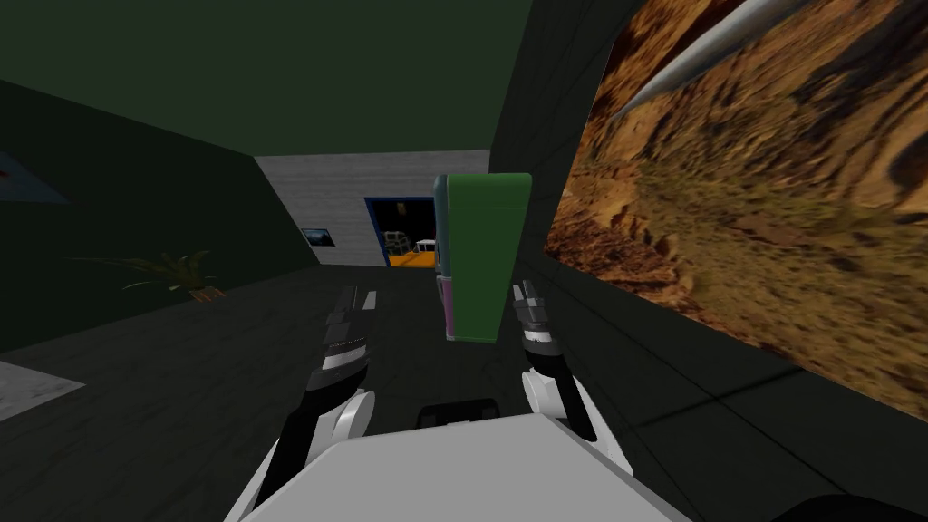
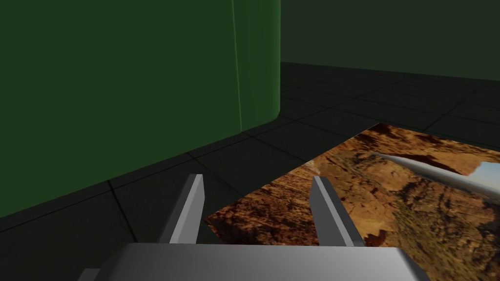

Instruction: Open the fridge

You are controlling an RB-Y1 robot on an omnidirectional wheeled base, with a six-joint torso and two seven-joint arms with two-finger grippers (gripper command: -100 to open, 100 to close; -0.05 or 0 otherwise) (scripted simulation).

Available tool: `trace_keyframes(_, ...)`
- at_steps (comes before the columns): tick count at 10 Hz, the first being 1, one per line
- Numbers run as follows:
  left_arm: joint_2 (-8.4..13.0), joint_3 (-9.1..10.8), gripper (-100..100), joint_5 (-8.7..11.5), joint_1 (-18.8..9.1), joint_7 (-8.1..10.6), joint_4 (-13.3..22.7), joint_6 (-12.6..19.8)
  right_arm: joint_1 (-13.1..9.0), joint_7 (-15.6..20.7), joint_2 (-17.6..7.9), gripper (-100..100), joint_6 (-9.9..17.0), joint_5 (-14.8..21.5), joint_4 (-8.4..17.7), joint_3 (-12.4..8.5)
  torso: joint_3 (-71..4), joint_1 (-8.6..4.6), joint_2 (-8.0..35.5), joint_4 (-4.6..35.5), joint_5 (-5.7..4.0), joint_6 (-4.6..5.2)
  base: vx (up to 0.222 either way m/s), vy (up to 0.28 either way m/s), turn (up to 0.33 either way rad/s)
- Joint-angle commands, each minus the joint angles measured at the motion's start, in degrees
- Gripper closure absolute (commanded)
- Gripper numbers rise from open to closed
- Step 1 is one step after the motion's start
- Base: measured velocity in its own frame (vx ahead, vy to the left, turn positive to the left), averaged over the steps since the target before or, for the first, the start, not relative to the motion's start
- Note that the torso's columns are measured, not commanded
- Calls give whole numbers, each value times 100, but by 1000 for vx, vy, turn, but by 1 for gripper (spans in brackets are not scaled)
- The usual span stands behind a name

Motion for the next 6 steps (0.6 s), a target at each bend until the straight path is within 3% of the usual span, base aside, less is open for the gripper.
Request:
trace_keyframes(1,0,0,0,0,0,0,0,0,0,0,0,0,0,0,0,0,-845,0,424,423,0,0,0,0,0)
trace_keyframes(3,0,0,0,0,0,0,0,0,0,0,0,0,0,0,0,0,-2537,0,1270,1269,0,0,0,0,0)
trace_keyframes(4,0,0,0,0,0,0,0,0,-28,142,-249,-100,74,175,60,-23,-3383,0,1693,1692,0,0,59,41,-25)
trace_keyframes(6,-1,-1,0,0,2,0,2,0,-67,340,-468,-100,182,429,145,-56,-3905,19,1913,1929,6,0,110,94,-39)
